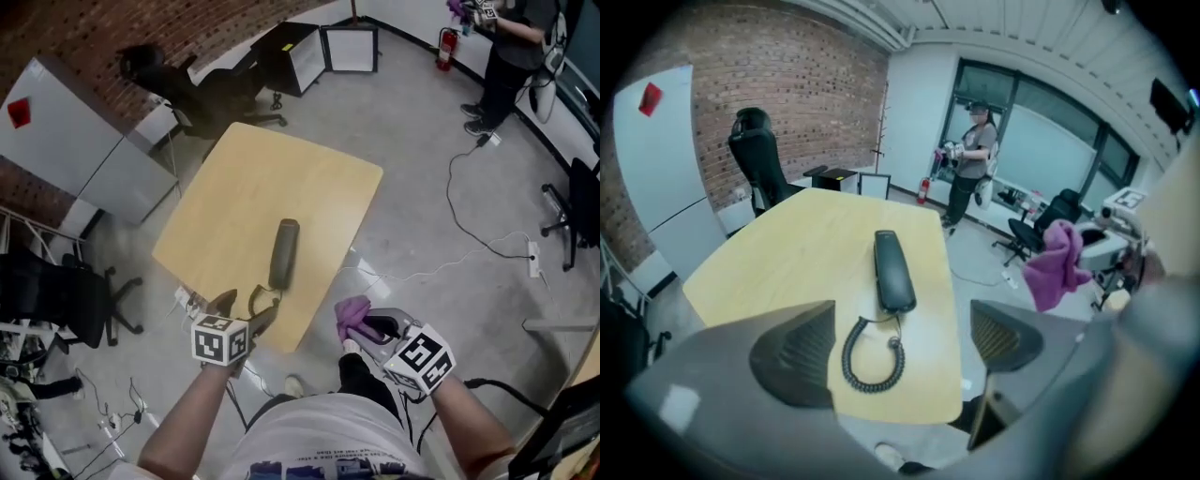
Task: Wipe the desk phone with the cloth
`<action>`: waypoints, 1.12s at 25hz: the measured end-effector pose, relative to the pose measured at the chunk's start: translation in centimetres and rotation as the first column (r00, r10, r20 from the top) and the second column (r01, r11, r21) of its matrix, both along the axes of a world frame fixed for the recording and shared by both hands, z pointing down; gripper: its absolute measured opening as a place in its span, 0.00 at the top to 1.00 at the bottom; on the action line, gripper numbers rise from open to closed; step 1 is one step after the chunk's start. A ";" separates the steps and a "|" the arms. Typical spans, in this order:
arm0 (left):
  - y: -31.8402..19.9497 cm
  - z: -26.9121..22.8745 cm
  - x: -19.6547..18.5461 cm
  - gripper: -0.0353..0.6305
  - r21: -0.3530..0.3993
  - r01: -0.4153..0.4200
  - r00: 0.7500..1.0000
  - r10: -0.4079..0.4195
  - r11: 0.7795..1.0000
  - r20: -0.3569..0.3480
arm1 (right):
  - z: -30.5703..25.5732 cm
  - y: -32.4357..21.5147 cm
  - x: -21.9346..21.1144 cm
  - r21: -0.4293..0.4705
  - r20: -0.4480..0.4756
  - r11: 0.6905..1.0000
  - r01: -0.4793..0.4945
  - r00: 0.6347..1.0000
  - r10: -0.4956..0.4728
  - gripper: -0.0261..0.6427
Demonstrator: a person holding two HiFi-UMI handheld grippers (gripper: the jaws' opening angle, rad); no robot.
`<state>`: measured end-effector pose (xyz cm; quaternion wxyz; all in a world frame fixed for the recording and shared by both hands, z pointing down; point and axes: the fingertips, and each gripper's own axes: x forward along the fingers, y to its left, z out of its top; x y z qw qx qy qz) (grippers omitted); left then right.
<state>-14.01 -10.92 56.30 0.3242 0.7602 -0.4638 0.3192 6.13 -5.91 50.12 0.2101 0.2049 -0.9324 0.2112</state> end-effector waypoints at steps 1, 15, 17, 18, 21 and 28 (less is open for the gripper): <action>1.3 -0.8 -0.2 0.24 0.014 0.007 0.999 -0.007 1.000 -0.034 | -0.2 0.5 -0.5 0.007 -0.008 1.000 0.008 1.000 -0.008 0.83; 20.8 -7.0 -3.2 0.43 0.187 -0.125 0.923 0.183 0.975 -0.339 | -5.5 12.9 -10.2 0.141 -0.094 0.987 -0.071 0.992 0.085 0.83; 22.4 -6.8 -3.4 0.46 0.187 -0.164 0.907 0.223 0.969 -0.356 | -6.1 14.8 -11.2 0.150 -0.106 0.985 -0.089 0.989 0.105 0.83; 23.2 -6.7 -3.6 0.49 0.188 -0.182 0.901 0.240 0.965 -0.361 | -6.2 15.7 -11.7 0.153 -0.114 0.984 -0.092 0.987 0.110 0.83; 25.3 -7.3 -4.3 0.58 0.215 -0.203 0.887 0.273 0.955 -0.373 | -6.4 18.3 -12.9 0.174 -0.135 0.982 -0.080 0.985 0.104 0.83; 28.2 -9.5 -3.8 0.84 0.287 -0.196 0.886 0.294 0.938 -0.358 | -8.0 22.9 -12.4 0.253 -0.126 0.964 -0.082 0.985 0.117 0.83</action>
